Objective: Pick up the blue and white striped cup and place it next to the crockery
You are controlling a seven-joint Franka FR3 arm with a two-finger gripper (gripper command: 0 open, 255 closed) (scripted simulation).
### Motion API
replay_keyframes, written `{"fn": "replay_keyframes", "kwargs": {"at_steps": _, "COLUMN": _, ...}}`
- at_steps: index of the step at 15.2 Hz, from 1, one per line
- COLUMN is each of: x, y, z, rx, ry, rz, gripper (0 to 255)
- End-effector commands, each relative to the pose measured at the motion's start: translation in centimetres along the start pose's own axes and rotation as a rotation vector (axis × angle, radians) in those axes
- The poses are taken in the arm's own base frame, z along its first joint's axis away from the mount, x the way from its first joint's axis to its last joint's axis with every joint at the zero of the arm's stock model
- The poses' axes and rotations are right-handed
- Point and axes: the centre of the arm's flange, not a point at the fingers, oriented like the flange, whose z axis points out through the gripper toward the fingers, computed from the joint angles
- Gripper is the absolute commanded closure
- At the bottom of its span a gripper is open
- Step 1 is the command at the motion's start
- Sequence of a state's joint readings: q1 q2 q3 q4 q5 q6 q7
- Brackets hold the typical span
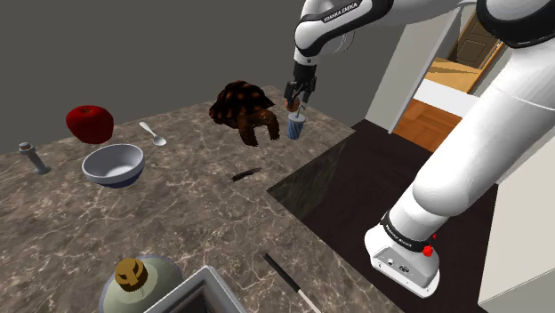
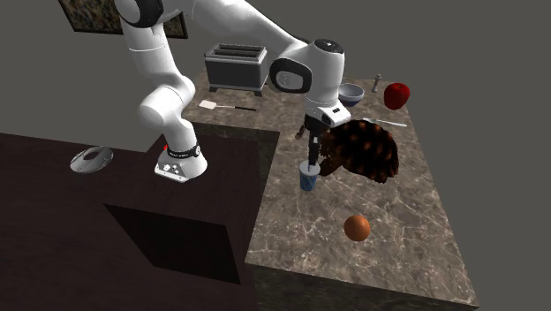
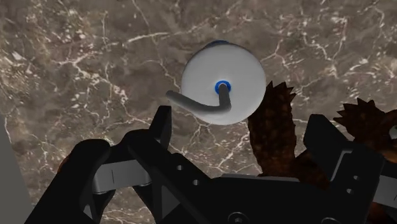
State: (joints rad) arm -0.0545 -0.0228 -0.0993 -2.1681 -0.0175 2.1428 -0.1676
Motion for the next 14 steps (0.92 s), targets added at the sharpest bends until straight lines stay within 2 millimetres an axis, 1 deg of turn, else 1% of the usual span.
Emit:
{"fn": "replay_keyframes", "kwargs": {"at_steps": 1, "x": 1.5, "y": 0.7, "z": 1.7, "rx": -0.001, "ry": 0.001, "rz": 0.003, "gripper": 0}}
{"fn": "replay_keyframes", "kwargs": {"at_steps": 8, "x": 1.6, "y": 0.7, "z": 5.4, "rx": -0.001, "ry": 0.001, "rz": 0.003, "gripper": 0}}
{"fn": "replay_keyframes", "kwargs": {"at_steps": 9, "x": 1.5, "y": 0.7, "z": 5.7, "rx": -0.001, "ry": 0.001, "rz": 0.003, "gripper": 0}}
{"fn": "replay_keyframes", "kwargs": {"at_steps": 14, "x": 1.6, "y": 0.7, "z": 5.7, "rx": -0.001, "ry": 0.001, "rz": 0.003, "gripper": 0}}
